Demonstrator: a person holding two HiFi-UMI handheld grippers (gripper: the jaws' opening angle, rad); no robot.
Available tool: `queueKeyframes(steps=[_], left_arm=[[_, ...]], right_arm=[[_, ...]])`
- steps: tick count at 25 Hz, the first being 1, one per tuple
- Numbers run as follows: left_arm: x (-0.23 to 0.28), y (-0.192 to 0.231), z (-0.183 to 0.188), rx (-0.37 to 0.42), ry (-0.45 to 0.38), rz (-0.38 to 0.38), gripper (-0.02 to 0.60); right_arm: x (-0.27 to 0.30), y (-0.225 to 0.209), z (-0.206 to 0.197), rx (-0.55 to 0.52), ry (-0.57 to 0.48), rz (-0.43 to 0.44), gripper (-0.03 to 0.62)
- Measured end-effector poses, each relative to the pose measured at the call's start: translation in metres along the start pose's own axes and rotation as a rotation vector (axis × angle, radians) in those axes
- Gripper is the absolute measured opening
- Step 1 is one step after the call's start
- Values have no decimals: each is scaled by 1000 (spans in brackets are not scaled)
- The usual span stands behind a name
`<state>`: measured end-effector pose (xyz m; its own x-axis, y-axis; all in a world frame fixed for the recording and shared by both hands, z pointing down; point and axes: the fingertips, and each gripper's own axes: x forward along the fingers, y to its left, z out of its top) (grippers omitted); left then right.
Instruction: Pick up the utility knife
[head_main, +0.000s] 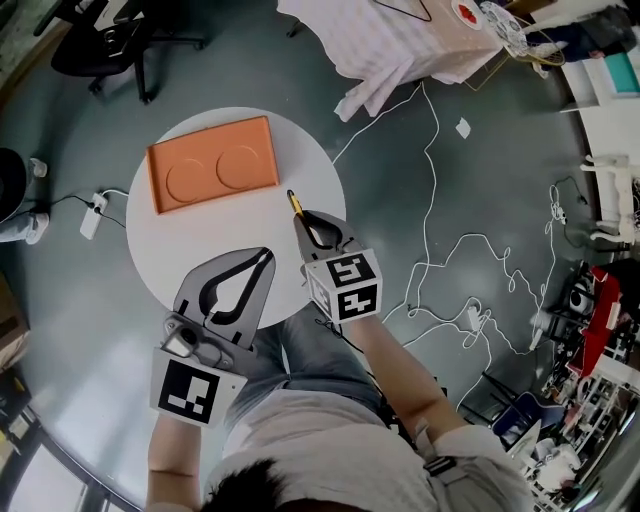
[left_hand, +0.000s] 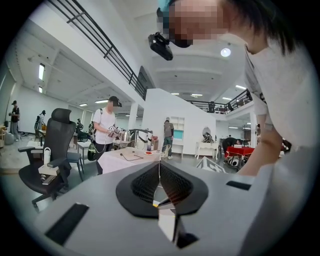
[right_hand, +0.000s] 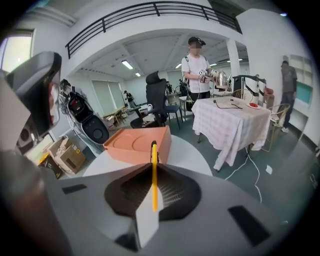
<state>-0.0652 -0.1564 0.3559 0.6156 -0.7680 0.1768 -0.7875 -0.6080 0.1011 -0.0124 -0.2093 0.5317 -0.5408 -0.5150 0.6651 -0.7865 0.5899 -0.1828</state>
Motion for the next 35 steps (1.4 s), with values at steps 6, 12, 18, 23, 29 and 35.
queueKeyframes(steps=[6,12,18,23,29,35], left_arm=[[-14,-14,12,21,-17,-6,12],[-29,-39,23,37,-39,-20,12],[-45,-61,36,58,-59,-37,12],[-65,-75,46,50,-85,-36,12],[-87,-84,58,68,-120,-29,12],[-104,-91,65,92,-138,-16,12]], right_arm=[[-57,26,42,14,-165,58,37],[-126,53,66,2,-322,102,37],[-186,79,84,-2,-460,147,37],[-227,104,86,-39,-545,166,37],[-260,131,89,-67,-625,208,37],[-277,150,91,-107,-668,224,37]])
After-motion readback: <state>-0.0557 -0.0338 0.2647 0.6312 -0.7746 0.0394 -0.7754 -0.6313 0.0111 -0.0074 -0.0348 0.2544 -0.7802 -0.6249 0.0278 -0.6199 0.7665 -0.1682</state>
